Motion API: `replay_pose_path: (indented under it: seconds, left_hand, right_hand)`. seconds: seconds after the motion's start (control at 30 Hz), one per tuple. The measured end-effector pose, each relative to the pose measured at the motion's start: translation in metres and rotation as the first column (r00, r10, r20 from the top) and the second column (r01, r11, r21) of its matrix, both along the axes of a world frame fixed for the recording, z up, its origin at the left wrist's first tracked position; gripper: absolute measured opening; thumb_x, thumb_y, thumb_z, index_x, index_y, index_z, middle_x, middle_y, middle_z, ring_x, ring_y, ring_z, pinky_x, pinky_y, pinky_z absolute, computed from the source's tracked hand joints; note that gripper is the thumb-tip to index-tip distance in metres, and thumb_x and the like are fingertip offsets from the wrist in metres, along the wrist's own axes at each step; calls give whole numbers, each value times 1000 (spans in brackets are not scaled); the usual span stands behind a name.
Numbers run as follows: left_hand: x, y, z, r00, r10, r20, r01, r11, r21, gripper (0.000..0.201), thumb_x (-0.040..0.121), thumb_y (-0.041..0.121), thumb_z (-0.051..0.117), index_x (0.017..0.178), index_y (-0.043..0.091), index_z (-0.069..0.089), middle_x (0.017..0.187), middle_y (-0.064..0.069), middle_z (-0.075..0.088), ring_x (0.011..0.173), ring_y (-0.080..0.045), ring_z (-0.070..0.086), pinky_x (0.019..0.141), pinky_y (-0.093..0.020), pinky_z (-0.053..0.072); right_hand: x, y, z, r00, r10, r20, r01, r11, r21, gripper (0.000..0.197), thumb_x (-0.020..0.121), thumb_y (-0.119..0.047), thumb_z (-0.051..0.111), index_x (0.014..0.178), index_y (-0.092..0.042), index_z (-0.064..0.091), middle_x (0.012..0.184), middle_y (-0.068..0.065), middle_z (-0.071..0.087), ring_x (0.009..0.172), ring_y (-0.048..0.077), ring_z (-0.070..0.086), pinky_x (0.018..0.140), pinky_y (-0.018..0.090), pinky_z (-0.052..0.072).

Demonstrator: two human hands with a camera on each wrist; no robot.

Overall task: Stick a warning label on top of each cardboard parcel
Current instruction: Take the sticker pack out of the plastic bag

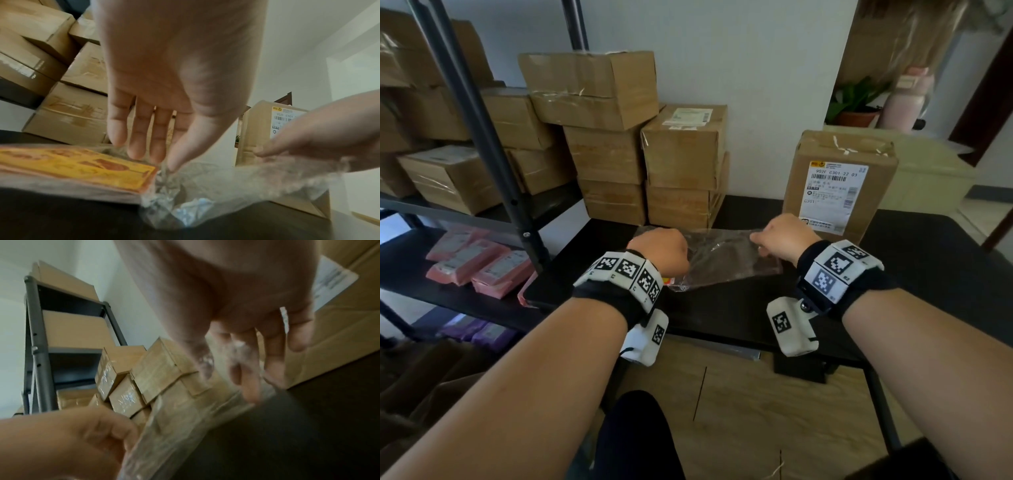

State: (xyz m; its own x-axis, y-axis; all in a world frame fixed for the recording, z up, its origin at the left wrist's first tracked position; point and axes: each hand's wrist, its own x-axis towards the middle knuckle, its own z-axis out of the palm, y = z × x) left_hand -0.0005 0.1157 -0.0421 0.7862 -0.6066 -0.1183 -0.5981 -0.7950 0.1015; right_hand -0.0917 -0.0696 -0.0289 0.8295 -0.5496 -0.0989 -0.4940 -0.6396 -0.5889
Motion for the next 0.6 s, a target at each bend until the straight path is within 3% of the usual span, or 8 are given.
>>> replay_pose_path:
  seconds: [0.1, 0.17, 0.27, 0.33, 0.37, 0.47, 0.53, 0.6]
  left_hand:
    - [3, -5, -3, 998, 46, 42, -43, 997, -59, 24, 90, 20, 47, 76, 13, 64, 84, -6, 64, 80, -25, 63, 72, -37, 54]
    - [5, -5, -6, 994, 96, 57, -91, 992, -83, 19, 91, 20, 47, 88, 10, 63, 101, -12, 60, 95, -30, 60, 81, -42, 53]
    - [8, -3, -7, 971, 237, 5, -236, 969, -78, 39, 91, 18, 47, 130, 11, 51, 132, -16, 44, 122, -35, 42, 99, -47, 44]
    - [9, -3, -7, 938, 345, -26, -346, 935, -75, 47, 92, 17, 48, 139, 12, 43, 141, -16, 38, 129, -36, 37, 103, -48, 40]
    - [11, -2, -8, 921, 387, -46, -389, 918, -72, 50, 93, 17, 49, 141, 11, 40, 143, -17, 37, 130, -37, 36, 105, -48, 39]
    - [18, 3, -13, 888, 445, -119, -451, 892, -30, 59, 92, 30, 54, 145, 12, 35, 143, -17, 38, 128, -36, 43, 101, -46, 42]
    - [22, 8, -16, 887, 440, -139, -443, 896, 5, 64, 91, 44, 54, 144, 13, 36, 142, -15, 42, 123, -33, 49, 94, -42, 45]
    - [24, 9, -16, 894, 428, -132, -429, 903, 25, 62, 91, 49, 51, 140, 13, 40, 138, -14, 48, 117, -31, 55, 89, -39, 47]
  right_hand:
    - [-6, -2, -4, 985, 35, -171, -28, 999, 42, 52, 97, -50, 49, 106, -1, 65, 80, 6, 72, 75, 18, 65, 82, 31, 47]
    - [-8, -1, -5, 973, 93, -211, -88, 996, 33, 52, 94, -48, 56, 105, 2, 65, 76, 4, 70, 70, 16, 61, 80, 30, 45]
    - [-4, 3, -6, 980, 132, -146, -121, 990, 78, 20, 91, -16, 65, 101, 1, 71, 97, 14, 72, 86, 24, 68, 79, 32, 54]
    - [0, 10, -7, 998, 58, -34, -46, 960, 275, 7, 91, -1, 60, 87, -2, 66, 97, 18, 67, 87, 25, 67, 85, 34, 56]
    - [1, 14, -6, 999, -11, 38, -7, 903, 430, 11, 92, 3, 57, 83, -3, 62, 97, 18, 66, 88, 25, 66, 85, 35, 56]
    - [4, 23, -5, 960, -223, 169, -20, 548, 836, 22, 94, 12, 41, 86, -1, 56, 98, 18, 65, 87, 28, 67, 78, 35, 58]
    - [5, 27, -4, 949, -277, 148, -39, 364, 931, 31, 94, 15, 28, 96, 2, 55, 105, 20, 64, 95, 30, 66, 82, 38, 57]
    - [7, 30, -2, 947, -308, 90, -9, 253, 967, 39, 94, 15, 22, 120, 8, 51, 124, 24, 60, 115, 35, 61, 90, 42, 51]
